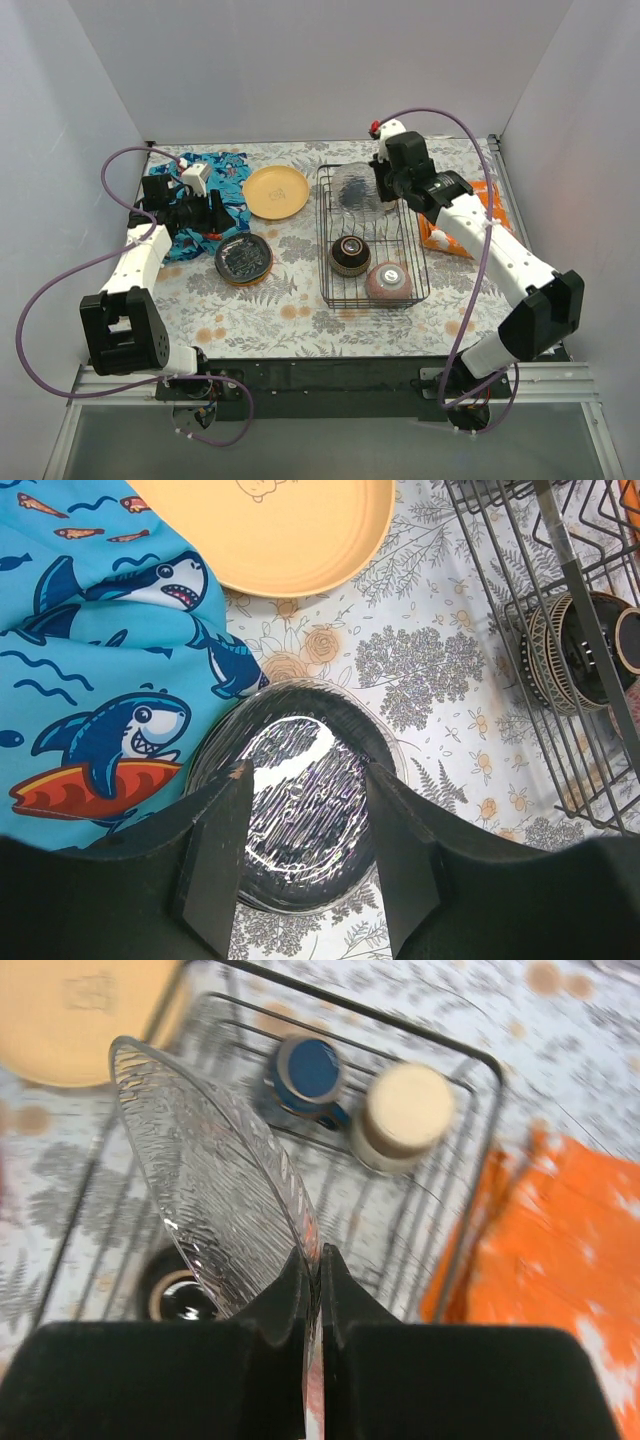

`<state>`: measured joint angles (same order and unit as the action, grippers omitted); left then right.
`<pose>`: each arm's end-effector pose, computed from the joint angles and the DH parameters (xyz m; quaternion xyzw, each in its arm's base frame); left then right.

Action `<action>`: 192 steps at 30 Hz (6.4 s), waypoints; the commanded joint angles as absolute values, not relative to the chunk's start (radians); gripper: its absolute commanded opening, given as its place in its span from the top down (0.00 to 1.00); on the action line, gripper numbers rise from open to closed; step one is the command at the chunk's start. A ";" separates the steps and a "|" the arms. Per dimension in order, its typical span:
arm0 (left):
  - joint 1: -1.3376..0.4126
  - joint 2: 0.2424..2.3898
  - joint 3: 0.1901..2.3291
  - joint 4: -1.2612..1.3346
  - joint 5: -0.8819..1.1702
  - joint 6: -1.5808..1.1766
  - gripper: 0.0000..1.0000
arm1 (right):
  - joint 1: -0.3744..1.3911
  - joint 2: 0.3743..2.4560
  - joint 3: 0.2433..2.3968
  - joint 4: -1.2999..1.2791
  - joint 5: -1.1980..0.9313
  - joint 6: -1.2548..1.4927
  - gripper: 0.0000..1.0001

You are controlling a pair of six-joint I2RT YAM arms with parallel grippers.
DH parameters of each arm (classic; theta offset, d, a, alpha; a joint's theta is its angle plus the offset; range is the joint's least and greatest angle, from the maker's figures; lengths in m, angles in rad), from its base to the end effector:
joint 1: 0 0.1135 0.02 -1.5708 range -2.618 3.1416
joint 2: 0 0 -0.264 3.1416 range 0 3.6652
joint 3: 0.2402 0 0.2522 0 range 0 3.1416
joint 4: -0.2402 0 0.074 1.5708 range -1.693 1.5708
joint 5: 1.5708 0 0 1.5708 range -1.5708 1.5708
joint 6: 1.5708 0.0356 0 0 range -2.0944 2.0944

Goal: Load the mixed dishes into the dish rack

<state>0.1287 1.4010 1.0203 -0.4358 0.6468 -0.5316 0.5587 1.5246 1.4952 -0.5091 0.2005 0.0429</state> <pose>0.2955 0.0166 0.2638 -0.1751 0.8719 -0.3594 0.2830 0.2988 0.1784 0.3741 -0.1729 0.8493 0.0624 0.4948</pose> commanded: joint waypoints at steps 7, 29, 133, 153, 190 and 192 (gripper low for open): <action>0.124 1.397 1.029 -0.403 0.687 -0.526 0.51 | 0.557 1.345 1.387 -0.626 0.762 0.179 0.99; 0.092 1.374 0.976 -0.426 0.650 -0.554 0.51 | 0.454 1.529 1.496 -0.773 0.824 0.354 0.99; 0.094 1.180 1.204 -0.686 0.810 -0.196 1.00 | 0.578 1.741 1.529 -0.115 -0.868 0.057 0.31; 0.092 1.172 1.278 -0.652 0.942 -0.362 1.00 | 0.635 1.928 1.654 0.061 -0.802 0.288 0.58; -0.340 1.403 0.940 -0.127 0.528 -0.834 1.00 | 0.644 1.476 1.578 -0.750 0.716 0.012 0.99; -0.362 1.428 0.940 -0.114 0.528 -0.839 1.00 | 0.644 1.522 1.603 -0.788 0.764 0.003 0.99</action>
